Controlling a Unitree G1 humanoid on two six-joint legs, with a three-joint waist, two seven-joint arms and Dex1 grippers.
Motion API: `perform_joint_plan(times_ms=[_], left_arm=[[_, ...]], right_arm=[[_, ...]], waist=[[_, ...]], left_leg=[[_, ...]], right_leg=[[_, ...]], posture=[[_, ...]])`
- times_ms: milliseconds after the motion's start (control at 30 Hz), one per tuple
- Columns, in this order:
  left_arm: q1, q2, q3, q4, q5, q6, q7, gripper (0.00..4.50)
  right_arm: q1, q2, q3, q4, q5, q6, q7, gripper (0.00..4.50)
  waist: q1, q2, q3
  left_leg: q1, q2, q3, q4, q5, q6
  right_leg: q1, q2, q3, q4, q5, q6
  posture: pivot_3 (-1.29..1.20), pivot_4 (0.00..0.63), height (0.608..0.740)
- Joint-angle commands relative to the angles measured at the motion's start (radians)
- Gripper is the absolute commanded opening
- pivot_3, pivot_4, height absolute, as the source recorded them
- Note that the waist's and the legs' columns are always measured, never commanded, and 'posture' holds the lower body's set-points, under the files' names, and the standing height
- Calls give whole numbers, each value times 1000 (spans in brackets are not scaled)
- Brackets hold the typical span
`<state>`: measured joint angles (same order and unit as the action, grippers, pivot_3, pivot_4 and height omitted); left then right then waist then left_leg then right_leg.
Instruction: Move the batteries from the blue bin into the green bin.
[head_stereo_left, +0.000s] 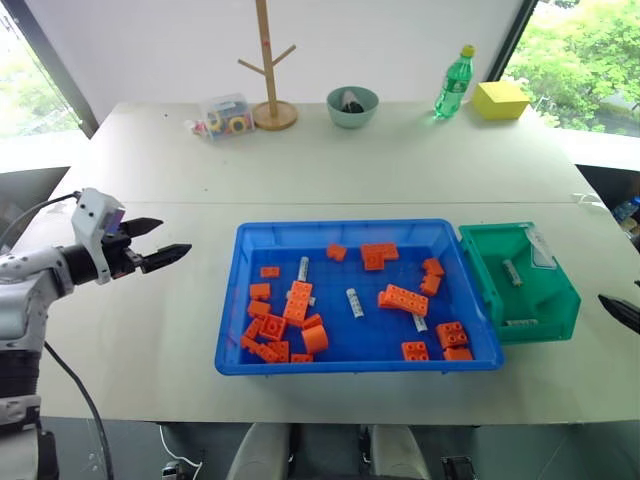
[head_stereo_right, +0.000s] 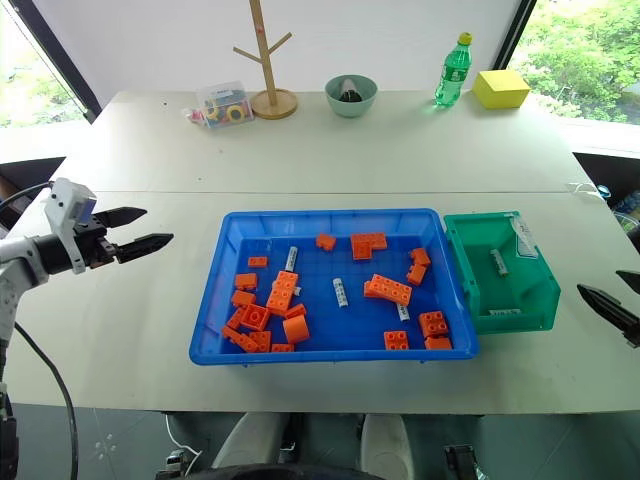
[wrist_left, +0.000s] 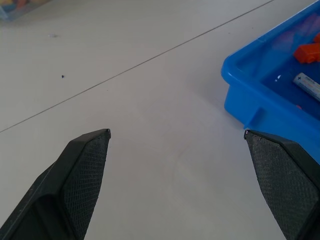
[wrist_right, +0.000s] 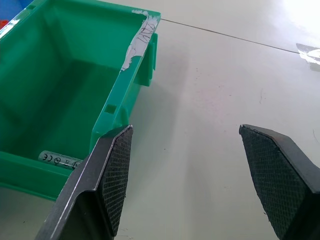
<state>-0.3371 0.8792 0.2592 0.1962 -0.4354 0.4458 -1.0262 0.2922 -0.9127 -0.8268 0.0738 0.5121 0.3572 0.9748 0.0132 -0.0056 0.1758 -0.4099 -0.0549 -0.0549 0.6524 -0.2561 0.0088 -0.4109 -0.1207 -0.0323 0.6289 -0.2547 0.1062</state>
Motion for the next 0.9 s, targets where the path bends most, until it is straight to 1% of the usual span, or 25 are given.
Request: perform_joint_plan(times_ms=[33, 167, 733, 833, 900], left_arm=[[-18, 8, 10, -7, -2, -11, -6, 4500], [-21, 0, 20, -15, -19, 14, 3, 4500], [-24, -1, 6, -21, -14, 6, -8, 4500], [-33, -7, 3, -25, -16, 4, -5, 4500], [-46, -18, 11, -46, -38, 18, -2, 4500]], right_arm=[[-6, -8, -14, -1, -5, -20, 4, 3485], [-6, -7, -15, -1, -7, -20, 4, 3485], [-31, -12, -16, 8, -20, -21, 2, 3485], [-53, -16, -22, 16, -2, -2, -2, 3485], [-89, -42, -29, 20, 24, 32, 6, 3485]], waist=[[0, 0, 0], [0, 0, 0], [0, 0, 0], [0, 0, 0], [0, 0, 0]], left_leg=[[0, 0, 0, 0, 0, 0], [0, 0, 0, 0, 0, 0], [0, 0, 0, 0, 0, 0], [0, 0, 0, 0, 0, 0], [0, 0, 0, 1, 0, 0]], right_leg=[[0, 0, 0, 0, 0, 0], [0, 0, 0, 0, 0, 0], [0, 0, 0, 0, 1, 2], [0, 0, 0, 0, 1, 2], [1, 0, 0, 1, 1, 2]], posture=[[0, 150, 703], [0, 150, 703], [0, 150, 703], [0, 150, 703], [0, 150, 703]])
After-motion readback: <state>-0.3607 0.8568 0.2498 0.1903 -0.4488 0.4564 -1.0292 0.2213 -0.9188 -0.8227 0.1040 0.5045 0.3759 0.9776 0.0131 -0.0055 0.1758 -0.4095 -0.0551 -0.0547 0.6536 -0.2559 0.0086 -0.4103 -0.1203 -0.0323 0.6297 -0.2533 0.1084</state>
